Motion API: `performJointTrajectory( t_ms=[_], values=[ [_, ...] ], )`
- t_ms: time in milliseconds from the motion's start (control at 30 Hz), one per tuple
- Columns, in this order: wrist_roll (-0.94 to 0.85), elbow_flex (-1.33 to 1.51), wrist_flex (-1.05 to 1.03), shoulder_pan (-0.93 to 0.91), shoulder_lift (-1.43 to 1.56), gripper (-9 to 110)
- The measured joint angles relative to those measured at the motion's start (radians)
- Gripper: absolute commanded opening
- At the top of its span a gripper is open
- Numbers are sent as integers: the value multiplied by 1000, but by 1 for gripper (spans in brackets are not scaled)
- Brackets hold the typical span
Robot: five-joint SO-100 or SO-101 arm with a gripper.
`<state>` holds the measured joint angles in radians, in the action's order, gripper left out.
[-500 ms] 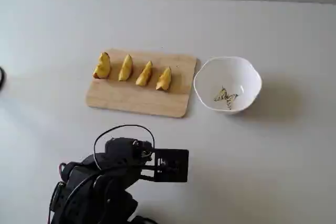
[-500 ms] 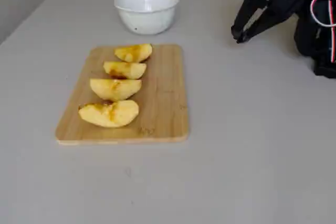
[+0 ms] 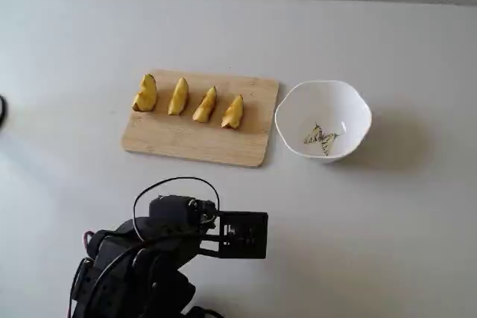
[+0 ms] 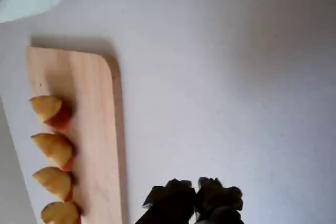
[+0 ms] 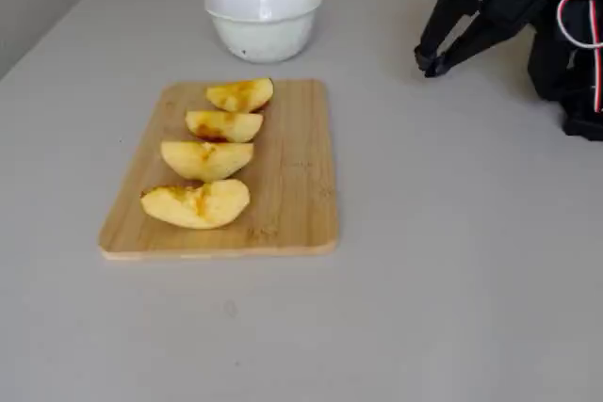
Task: Pick up the third from the right apple slice from the cutting board and place it into the bowl
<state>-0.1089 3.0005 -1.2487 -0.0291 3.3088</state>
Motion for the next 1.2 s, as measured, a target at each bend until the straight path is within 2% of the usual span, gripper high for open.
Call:
performJointTrajectory(
  t_ms=[1200],
  values=[
    [-60,0,2,77,0,0]
  ],
)
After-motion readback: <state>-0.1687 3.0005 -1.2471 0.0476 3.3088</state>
